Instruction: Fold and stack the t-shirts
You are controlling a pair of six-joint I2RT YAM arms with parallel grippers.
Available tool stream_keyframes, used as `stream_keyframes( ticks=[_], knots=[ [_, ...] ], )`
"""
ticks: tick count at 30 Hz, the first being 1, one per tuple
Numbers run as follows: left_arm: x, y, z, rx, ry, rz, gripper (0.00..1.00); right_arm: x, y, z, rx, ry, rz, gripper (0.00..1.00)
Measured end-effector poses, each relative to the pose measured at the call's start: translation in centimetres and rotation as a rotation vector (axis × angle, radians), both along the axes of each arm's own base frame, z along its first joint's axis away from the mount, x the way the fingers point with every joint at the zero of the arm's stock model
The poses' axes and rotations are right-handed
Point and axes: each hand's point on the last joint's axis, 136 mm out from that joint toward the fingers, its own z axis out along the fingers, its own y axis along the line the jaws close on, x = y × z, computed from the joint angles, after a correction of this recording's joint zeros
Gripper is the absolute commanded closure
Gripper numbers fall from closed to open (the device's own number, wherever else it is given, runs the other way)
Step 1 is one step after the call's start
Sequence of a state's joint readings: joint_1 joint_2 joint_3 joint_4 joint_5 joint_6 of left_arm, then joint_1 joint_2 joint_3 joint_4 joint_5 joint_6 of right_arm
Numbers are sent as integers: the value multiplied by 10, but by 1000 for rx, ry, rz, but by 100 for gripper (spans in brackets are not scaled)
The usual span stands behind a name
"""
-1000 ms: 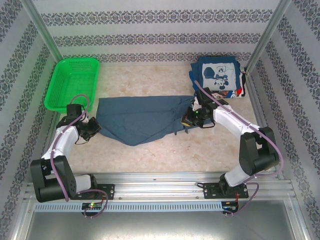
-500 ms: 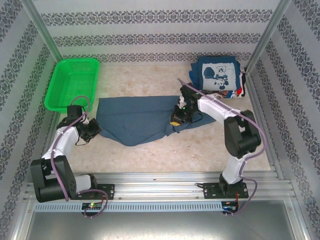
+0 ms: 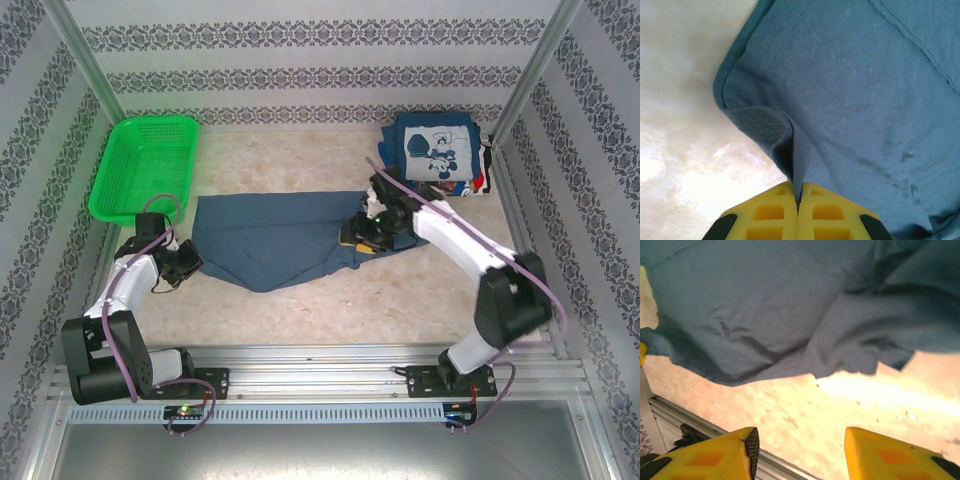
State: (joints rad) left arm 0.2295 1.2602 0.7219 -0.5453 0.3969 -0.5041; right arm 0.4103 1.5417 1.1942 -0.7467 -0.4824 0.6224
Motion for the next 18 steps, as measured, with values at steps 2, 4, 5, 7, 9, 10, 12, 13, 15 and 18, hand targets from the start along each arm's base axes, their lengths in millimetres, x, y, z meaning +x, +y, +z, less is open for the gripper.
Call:
stream_keyframes(
  ticks=[2, 4, 5, 7, 9, 10, 12, 13, 15, 18],
  knots=[
    [-1, 0, -1, -1, 2, 0, 98, -13, -13, -7, 1, 17, -37, 57],
    [-2, -1, -2, -1, 5, 0, 98, -24, -24, -29, -11, 75, -75, 59],
    [-2, -1, -2, -4, 4, -1, 98, -30, -29, -44, -25, 118, -94, 61],
    [-2, -1, -1, -6, 2, -2, 98, -39, -35, -70, -47, 196, -124, 64],
    [-2, -2, 0, -8, -1, -3, 98, -41, -34, -88, -54, 244, -146, 70],
    [-2, -2, 0, -10, -3, -4, 98, -39, -33, -93, -54, 254, -156, 70],
    [-2, -3, 1, -11, -7, -5, 98, -33, -31, -101, -53, 262, -173, 71],
    [-1, -3, 2, -11, -9, -6, 98, -31, -31, -104, -52, 264, -179, 70],
    [-1, -3, 4, -9, -16, -6, 98, -25, -29, -110, -56, 271, -195, 69],
    [-1, -3, 5, -7, -22, -9, 98, -14, -27, -111, -59, 265, -207, 68]
  ],
)
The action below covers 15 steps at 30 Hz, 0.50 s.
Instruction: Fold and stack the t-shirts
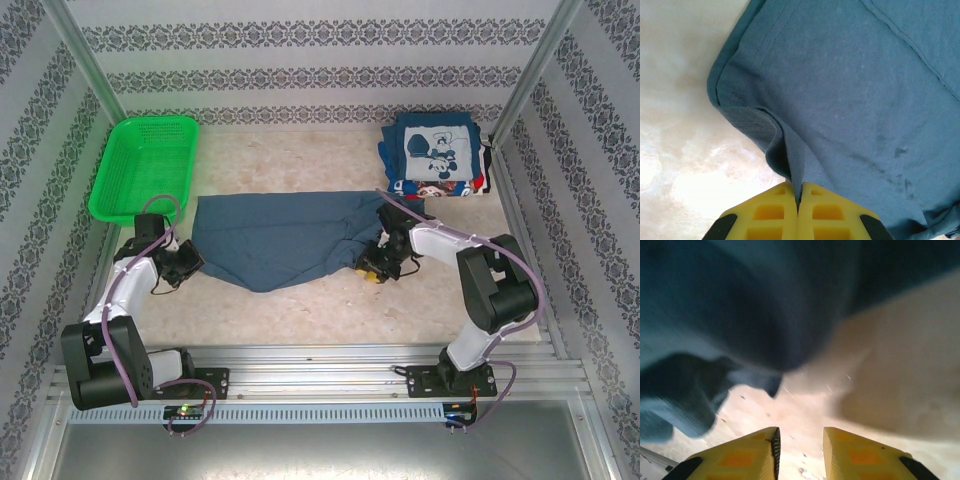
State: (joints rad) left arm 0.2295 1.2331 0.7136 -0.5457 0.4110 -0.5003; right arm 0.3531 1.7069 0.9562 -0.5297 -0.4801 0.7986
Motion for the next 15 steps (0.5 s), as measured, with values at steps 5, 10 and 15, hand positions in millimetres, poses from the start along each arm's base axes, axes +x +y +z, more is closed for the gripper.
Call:
stream_keyframes(
  ticks=[5, 10, 15],
  knots=[
    [-4, -1, -4, -2, 9, 0, 98, 21, 5, 3, -4, -30, -13, 67],
    [-5, -1, -4, -3, 10, 0, 98, 30, 8, -1, -9, -26, -14, 67],
    [-6, -2, -6, -2, 14, -3, 98, 29, 8, -8, -21, -3, -11, 67]
  ],
)
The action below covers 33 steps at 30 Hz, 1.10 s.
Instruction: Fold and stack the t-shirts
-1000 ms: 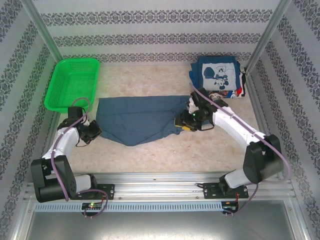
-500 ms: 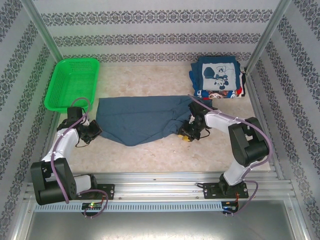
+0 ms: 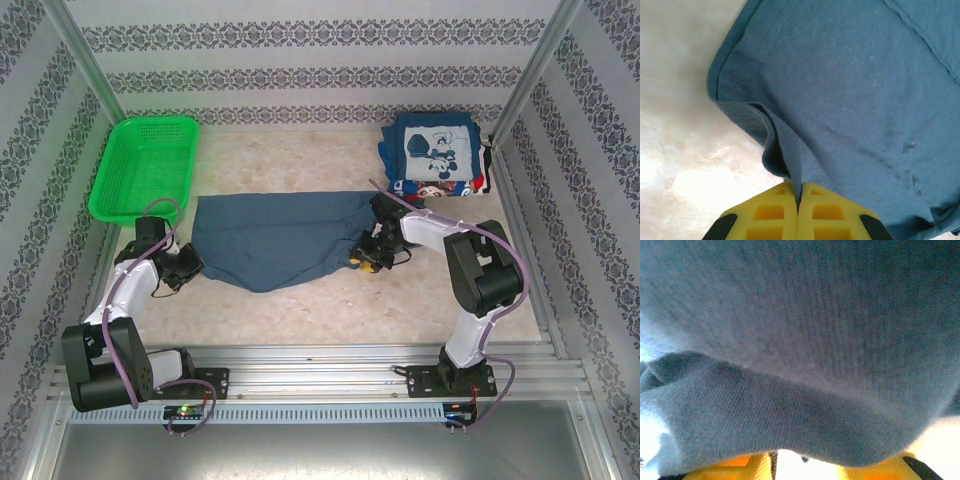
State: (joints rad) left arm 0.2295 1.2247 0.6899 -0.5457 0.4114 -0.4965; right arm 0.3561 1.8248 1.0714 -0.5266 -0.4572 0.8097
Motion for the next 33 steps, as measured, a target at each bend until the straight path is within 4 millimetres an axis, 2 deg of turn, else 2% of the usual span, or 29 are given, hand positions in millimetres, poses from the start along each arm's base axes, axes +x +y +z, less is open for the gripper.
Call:
stream_keyframes(
  ticks=[11, 20, 27, 33],
  knots=[
    [0, 0, 0, 0, 1, 0, 98, 1, -2, -5, -33, 14, 1, 81],
    [-2, 0, -2, -1, 7, 0, 98, 2, -3, -5, -45, 16, -7, 100],
    [-3, -1, -3, -2, 9, 0, 98, 2, -5, 1, -50, -4, -9, 100],
    [-3, 0, -2, 0, 6, 0, 98, -4, -10, 29, -26, -64, -19, 100]
  ],
)
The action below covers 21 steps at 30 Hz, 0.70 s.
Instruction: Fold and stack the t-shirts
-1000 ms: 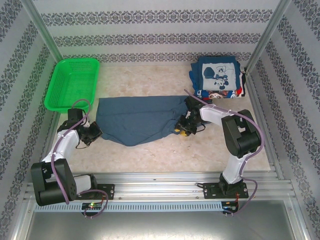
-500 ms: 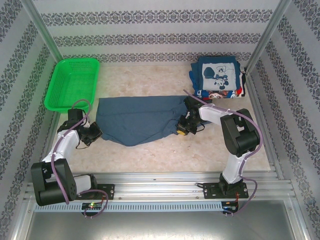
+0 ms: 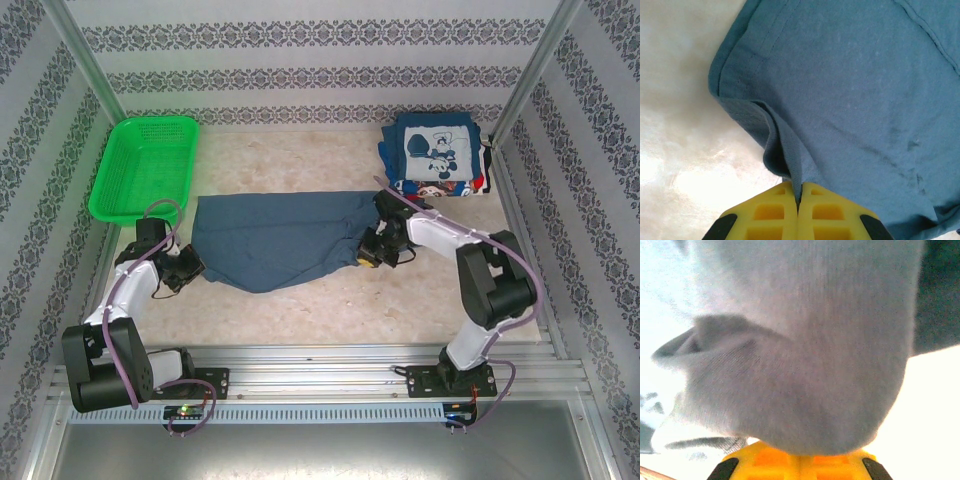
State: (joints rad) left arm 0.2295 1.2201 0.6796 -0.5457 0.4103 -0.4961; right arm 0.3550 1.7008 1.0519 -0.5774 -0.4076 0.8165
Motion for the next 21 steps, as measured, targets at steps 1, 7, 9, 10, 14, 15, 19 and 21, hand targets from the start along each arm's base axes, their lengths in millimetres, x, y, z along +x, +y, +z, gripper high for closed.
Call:
stream_keyframes(
  ticks=[1, 7, 9, 10, 14, 15, 19, 21],
  knots=[
    [0, 0, 0, 0, -1, 0, 98, -1, -2, 5, 5, -11, -5, 100],
    [0, 0, 4, 6, -12, 1, 99, -15, -20, 28, 16, -43, -41, 100],
    [-2, 0, 7, 10, -18, 2, 99, -22, -28, 38, 22, -55, -56, 100],
    [-4, 1, 9, 13, -23, 2, 99, -25, -32, 43, 23, -61, -65, 100],
    [-8, 1, 25, 28, -51, 4, 100, -42, -51, 68, 32, -104, -104, 100],
    [-9, 1, 31, 32, -63, 5, 100, -46, -56, 75, 33, -117, -114, 100],
    [-14, 1, 52, 43, -104, 15, 100, -67, -75, 92, 31, -139, -148, 100],
    [-18, 0, 60, 44, -111, 24, 100, -78, -83, 93, 23, -129, -163, 100]
  ],
)
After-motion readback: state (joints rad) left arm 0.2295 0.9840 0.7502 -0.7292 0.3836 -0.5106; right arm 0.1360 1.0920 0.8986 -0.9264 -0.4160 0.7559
